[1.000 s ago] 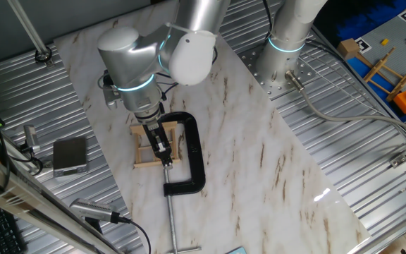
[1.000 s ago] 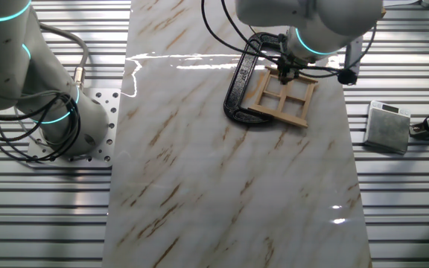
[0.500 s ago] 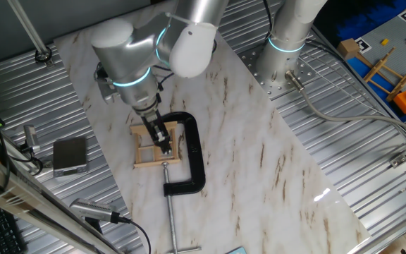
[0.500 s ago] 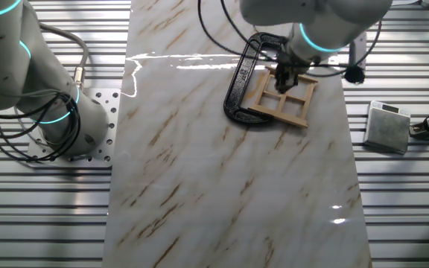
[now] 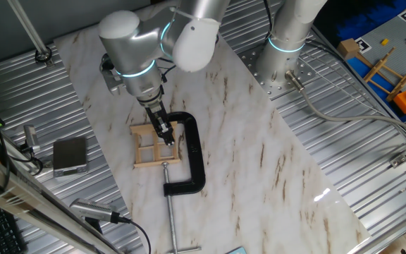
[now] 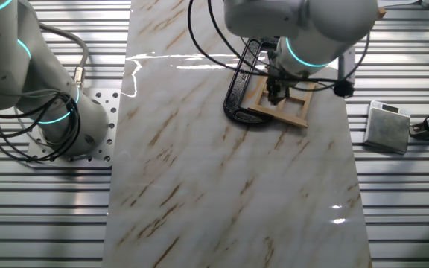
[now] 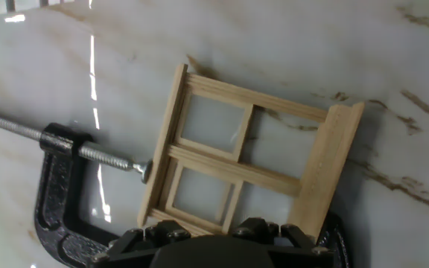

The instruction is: Open a sliding window

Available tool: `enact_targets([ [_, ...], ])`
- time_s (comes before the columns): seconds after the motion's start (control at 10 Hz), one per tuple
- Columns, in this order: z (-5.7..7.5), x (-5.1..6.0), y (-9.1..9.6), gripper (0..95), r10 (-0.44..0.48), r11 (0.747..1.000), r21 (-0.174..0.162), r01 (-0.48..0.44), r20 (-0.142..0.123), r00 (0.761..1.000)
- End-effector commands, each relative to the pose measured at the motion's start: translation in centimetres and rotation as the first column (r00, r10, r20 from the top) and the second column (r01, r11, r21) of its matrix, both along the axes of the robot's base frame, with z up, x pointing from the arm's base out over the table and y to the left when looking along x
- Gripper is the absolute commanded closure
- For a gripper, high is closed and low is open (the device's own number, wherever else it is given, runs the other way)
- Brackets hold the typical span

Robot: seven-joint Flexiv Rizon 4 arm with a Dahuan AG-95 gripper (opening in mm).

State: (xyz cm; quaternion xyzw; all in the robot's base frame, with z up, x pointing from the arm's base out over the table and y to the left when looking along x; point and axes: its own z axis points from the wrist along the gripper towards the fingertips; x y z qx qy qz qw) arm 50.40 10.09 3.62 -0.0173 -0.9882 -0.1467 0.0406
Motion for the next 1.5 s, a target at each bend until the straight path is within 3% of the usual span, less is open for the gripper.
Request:
enact_targets([
  [0.1, -0.1, -0.1, 0.0, 38.0, -0.005, 1.000, 0.013, 0.005, -0.001, 1.000],
  [0.5, -0.6, 0.2, 0.4, 38.0, -0.012, 0.999, 0.049, 0.012, 0.006, 1.000],
  [0.6, -0.7, 0.3, 0.4, 57.0, -0.011, 0.999, 0.050, 0.011, 0.007, 1.000],
  [1.5, -1.4, 0.7, 0.7, 57.0, -0.010, 0.998, 0.056, 0.009, 0.015, 1.000],
])
